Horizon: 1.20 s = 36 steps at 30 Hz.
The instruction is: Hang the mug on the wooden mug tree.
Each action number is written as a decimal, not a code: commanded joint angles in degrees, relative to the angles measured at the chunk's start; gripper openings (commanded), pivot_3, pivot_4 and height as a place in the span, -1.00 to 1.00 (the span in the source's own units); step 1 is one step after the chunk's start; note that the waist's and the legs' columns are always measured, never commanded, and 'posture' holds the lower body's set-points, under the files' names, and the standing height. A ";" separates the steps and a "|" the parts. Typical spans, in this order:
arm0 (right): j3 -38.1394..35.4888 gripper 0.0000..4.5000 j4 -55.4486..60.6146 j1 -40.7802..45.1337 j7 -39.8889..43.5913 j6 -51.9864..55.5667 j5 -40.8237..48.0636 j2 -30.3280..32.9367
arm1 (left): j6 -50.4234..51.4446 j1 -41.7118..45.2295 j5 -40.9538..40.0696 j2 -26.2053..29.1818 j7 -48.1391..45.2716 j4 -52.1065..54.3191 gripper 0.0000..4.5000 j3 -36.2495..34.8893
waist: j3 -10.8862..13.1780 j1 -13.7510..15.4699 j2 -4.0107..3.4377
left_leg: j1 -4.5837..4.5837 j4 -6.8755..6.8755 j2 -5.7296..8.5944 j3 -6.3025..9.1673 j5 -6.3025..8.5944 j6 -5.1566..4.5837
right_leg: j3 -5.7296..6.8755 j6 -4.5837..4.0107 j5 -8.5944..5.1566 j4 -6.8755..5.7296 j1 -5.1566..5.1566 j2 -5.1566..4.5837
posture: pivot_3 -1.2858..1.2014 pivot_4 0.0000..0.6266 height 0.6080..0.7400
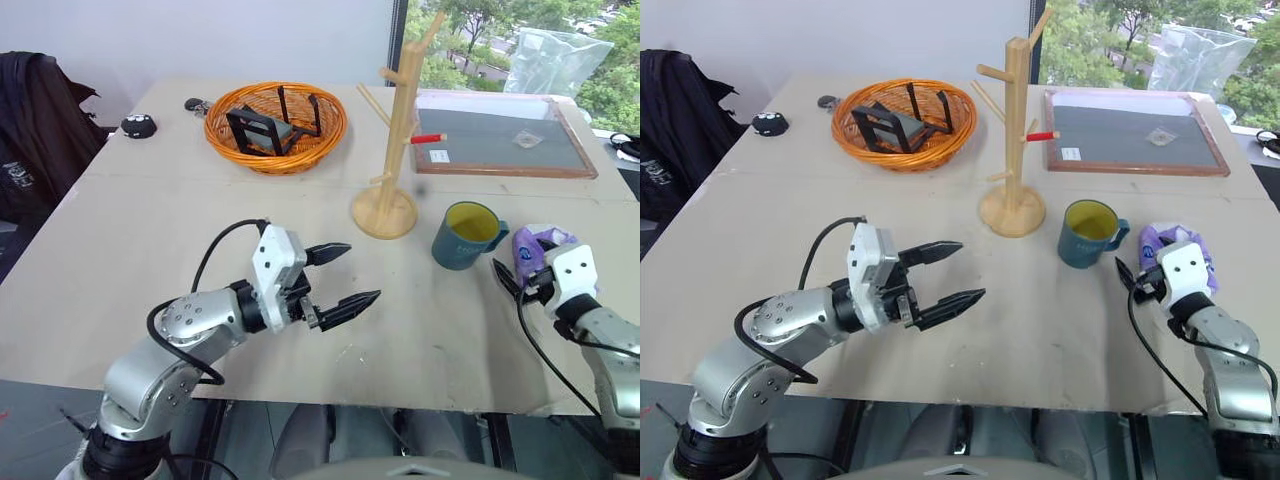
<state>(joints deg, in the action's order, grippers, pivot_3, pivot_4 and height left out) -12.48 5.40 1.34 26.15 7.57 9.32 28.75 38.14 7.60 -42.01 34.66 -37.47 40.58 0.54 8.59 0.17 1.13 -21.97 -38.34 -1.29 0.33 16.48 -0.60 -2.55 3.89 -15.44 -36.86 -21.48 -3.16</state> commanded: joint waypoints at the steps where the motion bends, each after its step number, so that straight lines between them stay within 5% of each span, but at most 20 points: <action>1: 0.21 0.98 -1.05 3.38 0.04 0.46 1.64 -1.09 | 0.84 1.45 -1.62 0.60 -0.13 2.58 1.00 0.34 | 0.00 -0.34 0.00 | 0.00 0.01 0.00 0.02 0.01 -0.01 | 0.00 0.00 0.00 -0.01 0.00 0.00 | 0.03 -0.52 0.95; 15: 4.66 0.98 -5.51 9.01 0.33 0.94 0.18 -4.21 | 0.96 1.26 -0.89 1.40 -0.18 2.82 1.00 0.57 | 0.01 -0.90 -0.01 | -0.06 0.02 -0.01 0.05 -0.01 0.03 | 0.01 0.00 0.00 0.01 -0.06 0.01 | 0.03 -0.52 0.95; 18: 4.97 0.61 -7.12 10.25 -0.13 0.94 0.04 -4.99 | 0.23 0.41 -0.12 1.33 -0.29 2.90 1.00 0.93 | 0.01 -0.93 -0.02 | -0.06 0.03 -0.01 0.04 -0.02 0.03 | 0.01 0.00 0.00 0.01 -0.06 0.01 | 0.03 -0.52 0.95; 25: 5.08 -0.93 -10.56 12.45 -0.14 -0.10 0.58 -6.49 | -2.16 -1.05 2.23 0.97 -1.15 1.74 1.00 1.82 | 0.01 -0.88 -0.02 | -0.07 0.03 -0.01 0.04 -0.02 0.04 | 0.01 0.00 0.00 0.02 -0.06 0.01 | 0.03 -0.52 0.95; 36: 4.26 -0.97 -1.50 13.08 7.03 6.73 4.97 -0.68 | -3.26 -1.75 1.89 -0.69 0.36 1.07 1.00 -0.08 | 0.06 -0.84 -0.09 | -0.09 0.02 -0.01 0.05 0.00 0.01 | 0.01 0.00 0.00 0.02 -0.07 0.00 | 0.03 -0.52 0.95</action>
<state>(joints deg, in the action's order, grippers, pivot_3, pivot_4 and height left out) -6.96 -1.21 13.28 31.07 12.42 11.96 26.06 35.92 5.46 -39.16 34.42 -37.68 40.96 2.13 8.65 -0.67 1.05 -22.06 -38.32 -1.30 0.37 16.48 -0.61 -2.54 3.89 -15.44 -36.84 -21.55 -3.16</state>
